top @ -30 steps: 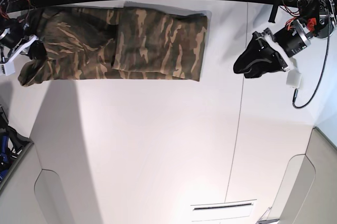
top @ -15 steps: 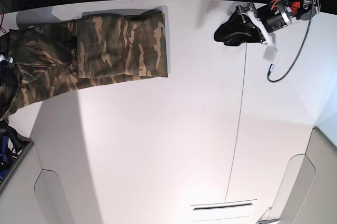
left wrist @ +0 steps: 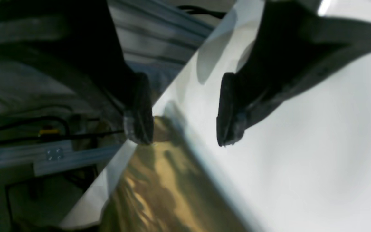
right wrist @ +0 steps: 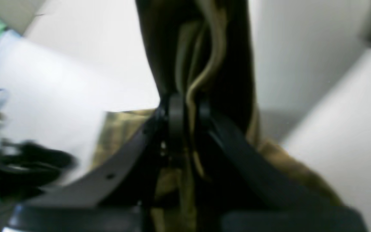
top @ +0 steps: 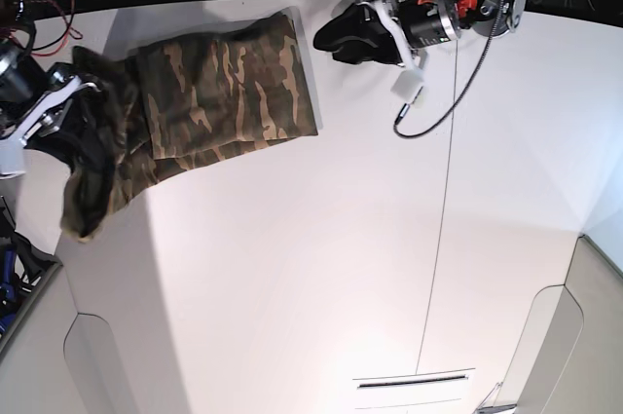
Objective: Fold the T-shirt properly
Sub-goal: 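Grasp the other end with the right gripper and fold it over, then flatten and square the folded bundle with both grippers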
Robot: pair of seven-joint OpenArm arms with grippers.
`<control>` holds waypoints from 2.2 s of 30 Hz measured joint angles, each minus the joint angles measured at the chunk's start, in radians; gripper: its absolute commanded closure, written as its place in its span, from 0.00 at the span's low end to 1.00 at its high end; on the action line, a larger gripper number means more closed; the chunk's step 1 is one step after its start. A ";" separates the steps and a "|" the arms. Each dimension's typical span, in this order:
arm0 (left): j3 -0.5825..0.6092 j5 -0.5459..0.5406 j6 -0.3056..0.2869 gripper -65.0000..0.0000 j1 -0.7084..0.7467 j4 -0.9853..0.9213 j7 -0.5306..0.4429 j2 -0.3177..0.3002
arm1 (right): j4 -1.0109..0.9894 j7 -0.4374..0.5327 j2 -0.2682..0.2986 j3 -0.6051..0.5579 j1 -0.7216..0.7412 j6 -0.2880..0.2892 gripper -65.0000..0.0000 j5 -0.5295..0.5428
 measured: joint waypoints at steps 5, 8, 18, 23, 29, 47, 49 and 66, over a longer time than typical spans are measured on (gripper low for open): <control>0.000 -0.001 0.000 0.47 -0.011 0.000 -0.009 0.023 | -0.010 0.031 -0.126 -0.198 -0.010 0.000 1.00 -0.137; 0.001 0.001 0.000 0.47 -0.011 0.000 -0.008 0.027 | -0.061 0.074 -0.177 -0.317 -0.012 0.002 1.00 -0.225; 0.000 0.000 0.000 0.47 -0.013 0.000 -0.002 0.018 | -0.232 0.128 -0.172 -0.604 -0.014 -0.002 0.63 -0.274; -0.002 -0.001 0.000 0.47 -0.011 0.000 -0.002 0.018 | -0.208 0.109 -0.172 -0.702 -0.014 -0.002 0.64 -0.266; -0.003 -0.042 0.000 0.47 -0.011 0.000 0.084 0.017 | -0.033 0.069 -0.172 -0.681 -0.014 -0.001 0.64 -0.301; -0.146 -0.155 0.000 0.47 -0.011 0.000 0.134 0.018 | -0.039 0.141 -0.101 -0.239 -0.014 -0.008 1.00 -0.353; -0.146 -0.155 0.000 0.47 -0.011 0.000 0.134 0.018 | -0.092 0.141 -0.100 -0.233 -0.014 -0.008 1.00 -0.351; -0.316 -0.229 0.000 0.47 -0.013 0.003 0.131 0.018 | -0.324 0.082 -0.100 -0.678 -0.070 0.030 1.00 -0.148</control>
